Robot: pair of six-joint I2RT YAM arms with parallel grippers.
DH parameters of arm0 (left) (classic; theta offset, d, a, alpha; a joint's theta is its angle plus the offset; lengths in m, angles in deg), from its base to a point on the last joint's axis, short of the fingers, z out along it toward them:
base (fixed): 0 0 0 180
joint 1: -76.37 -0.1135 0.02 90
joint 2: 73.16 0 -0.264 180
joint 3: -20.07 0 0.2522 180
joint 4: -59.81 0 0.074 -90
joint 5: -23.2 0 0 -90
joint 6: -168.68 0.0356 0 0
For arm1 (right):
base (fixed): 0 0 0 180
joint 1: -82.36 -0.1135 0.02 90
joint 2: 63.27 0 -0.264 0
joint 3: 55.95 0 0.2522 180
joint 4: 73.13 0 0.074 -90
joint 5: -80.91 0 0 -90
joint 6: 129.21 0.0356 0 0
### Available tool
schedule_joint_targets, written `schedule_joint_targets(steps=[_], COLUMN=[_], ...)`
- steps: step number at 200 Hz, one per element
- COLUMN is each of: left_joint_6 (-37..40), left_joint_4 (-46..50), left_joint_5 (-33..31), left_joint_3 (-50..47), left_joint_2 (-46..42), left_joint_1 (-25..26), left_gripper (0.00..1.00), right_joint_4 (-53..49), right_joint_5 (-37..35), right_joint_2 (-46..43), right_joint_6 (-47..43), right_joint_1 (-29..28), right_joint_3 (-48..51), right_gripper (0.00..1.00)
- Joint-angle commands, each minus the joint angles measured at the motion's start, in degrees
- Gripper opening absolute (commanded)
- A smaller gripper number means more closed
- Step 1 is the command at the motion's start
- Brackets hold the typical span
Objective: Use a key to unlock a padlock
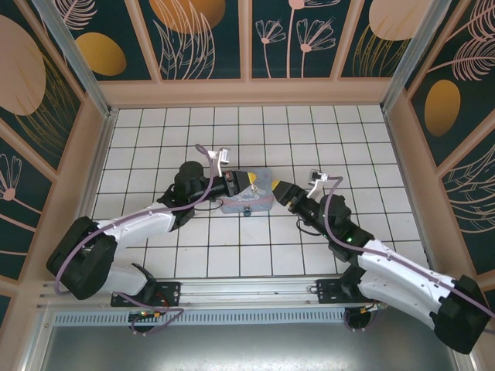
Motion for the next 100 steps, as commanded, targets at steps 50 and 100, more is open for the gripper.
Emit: schedule_joint_targets(steps=[50,100], left_joint_6=[5.59,-0.59], left_joint_4=[-6.39,-13.18], left_joint_5=[-5.97,-4.57], left_joint_3=[0.42,0.21], left_joint_2=[-4.53,-1.72], left_joint_1=[0.18,0.14], left_gripper=[0.0,0.0], right_joint_4=[26.95,32.89], right_joint_5=[5.4,6.39], right_joint_2=[10.11,12.25], right_joint_6=[0.4,-1.06], right_joint_1=[0.04,-0.14], right_joint_3=[1.2,1.09], right_gripper=[0.5,0.46])
